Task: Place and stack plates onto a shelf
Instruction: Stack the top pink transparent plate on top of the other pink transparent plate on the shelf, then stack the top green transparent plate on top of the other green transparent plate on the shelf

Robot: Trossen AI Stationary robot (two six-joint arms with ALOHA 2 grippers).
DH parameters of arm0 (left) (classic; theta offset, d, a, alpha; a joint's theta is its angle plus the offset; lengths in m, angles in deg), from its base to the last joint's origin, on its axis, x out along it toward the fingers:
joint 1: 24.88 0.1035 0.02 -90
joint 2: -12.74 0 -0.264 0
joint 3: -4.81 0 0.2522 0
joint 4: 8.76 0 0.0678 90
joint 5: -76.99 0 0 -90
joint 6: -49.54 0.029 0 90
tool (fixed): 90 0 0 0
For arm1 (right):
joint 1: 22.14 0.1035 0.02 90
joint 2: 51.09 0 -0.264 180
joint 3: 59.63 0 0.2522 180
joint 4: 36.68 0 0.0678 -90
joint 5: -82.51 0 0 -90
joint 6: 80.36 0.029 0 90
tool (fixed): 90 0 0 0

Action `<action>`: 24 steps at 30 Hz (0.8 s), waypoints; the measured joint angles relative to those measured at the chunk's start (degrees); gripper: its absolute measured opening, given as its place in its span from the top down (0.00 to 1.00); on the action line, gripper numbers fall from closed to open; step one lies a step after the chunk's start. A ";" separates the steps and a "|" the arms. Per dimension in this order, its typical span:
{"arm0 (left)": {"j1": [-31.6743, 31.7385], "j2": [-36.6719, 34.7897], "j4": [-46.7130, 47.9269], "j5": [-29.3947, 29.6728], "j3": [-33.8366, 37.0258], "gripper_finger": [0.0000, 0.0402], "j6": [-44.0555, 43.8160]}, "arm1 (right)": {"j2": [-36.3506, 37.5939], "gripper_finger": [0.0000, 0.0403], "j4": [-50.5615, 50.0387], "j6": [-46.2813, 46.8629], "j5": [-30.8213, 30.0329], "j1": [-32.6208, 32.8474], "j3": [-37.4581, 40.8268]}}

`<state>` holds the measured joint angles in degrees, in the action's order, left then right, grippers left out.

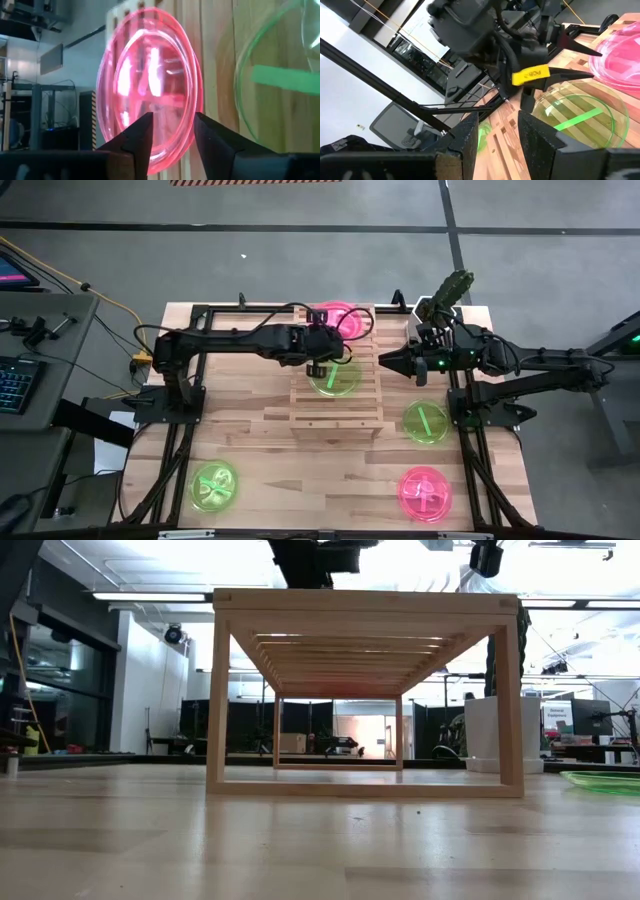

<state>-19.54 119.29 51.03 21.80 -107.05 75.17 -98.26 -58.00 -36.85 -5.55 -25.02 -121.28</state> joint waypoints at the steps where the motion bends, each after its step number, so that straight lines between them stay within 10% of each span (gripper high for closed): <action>1: -0.18 -0.23 -0.12 0.03 -0.06 0.65 -0.64 | 0.00 0.70 -0.04 0.00 0.00 0.02 0.00; 12: -0.96 -6.98 0.49 -1.49 0.00 0.62 -13.04 | -0.01 0.70 -0.46 -0.48 0.00 0.01 0.01; 19: -1.74 -19.23 -8.05 -25.86 2.18 0.62 -33.27 | 0.00 0.70 -0.80 -1.64 0.24 0.00 0.00; 24: -7.45 -30.18 -30.93 -29.38 13.68 0.62 -35.48 | 0.00 0.70 -0.87 -2.60 1.28 0.01 0.00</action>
<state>-26.99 89.10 20.10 -7.58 -93.37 39.70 -98.26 -58.87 -39.46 -4.27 -25.01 -121.29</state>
